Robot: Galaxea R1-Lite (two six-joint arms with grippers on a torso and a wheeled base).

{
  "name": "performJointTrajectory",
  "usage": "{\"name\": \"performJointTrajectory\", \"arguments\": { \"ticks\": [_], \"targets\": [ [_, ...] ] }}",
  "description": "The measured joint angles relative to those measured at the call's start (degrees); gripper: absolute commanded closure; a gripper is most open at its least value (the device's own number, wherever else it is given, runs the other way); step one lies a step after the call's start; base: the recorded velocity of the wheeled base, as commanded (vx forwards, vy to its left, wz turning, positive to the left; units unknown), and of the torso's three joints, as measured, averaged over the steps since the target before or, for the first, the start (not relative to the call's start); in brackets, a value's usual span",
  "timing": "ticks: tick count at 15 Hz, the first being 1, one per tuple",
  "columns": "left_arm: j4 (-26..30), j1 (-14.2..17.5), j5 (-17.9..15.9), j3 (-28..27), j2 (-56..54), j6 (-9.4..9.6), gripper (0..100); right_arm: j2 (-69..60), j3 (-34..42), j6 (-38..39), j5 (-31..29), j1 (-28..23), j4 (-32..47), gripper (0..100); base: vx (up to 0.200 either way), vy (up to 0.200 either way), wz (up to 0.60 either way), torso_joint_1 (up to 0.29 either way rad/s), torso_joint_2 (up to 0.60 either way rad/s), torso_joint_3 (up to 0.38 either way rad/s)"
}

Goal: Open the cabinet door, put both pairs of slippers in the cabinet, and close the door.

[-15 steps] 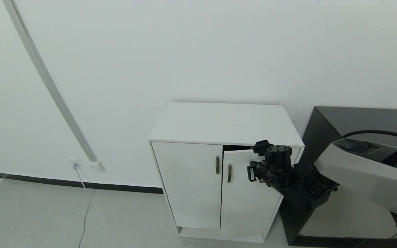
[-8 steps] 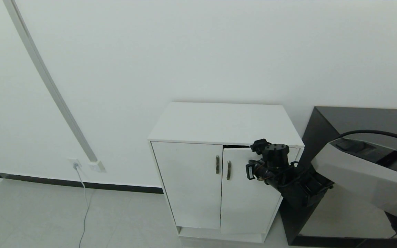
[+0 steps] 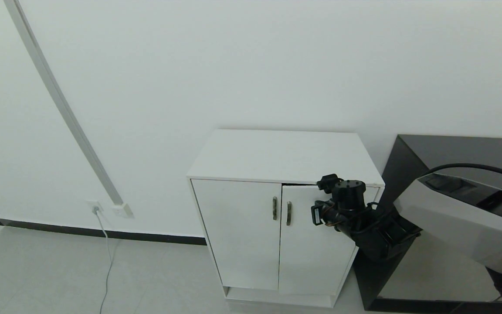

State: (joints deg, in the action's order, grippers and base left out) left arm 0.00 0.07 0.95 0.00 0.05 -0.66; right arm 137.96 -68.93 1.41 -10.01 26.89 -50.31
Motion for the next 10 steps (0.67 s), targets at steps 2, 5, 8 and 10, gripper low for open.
{"name": "performJointTrajectory", "arguments": {
  "ticks": [2,5,8,10],
  "targets": [
    [0.0,0.0,0.0,0.0,0.0,0.00,100,0.0,-0.3,0.0,0.0,-0.1,0.0,100,0.000,0.000,0.00,0.000,0.00,0.000],
    [0.0,0.0,0.0,0.0,0.0,0.00,100,0.1,-0.5,0.0,0.0,-0.1,0.4,100,0.000,0.000,0.00,0.000,0.00,0.000],
    [0.0,0.0,0.0,0.0,0.0,0.00,100,0.1,-0.7,0.0,0.0,-0.2,0.7,100,0.000,0.000,0.00,0.000,0.00,0.000],
    [0.0,0.0,0.0,0.0,0.0,-0.02,100,0.1,-0.7,0.0,0.0,-0.2,0.7,100,0.000,0.000,0.00,0.000,0.00,0.000]
  ]
}}
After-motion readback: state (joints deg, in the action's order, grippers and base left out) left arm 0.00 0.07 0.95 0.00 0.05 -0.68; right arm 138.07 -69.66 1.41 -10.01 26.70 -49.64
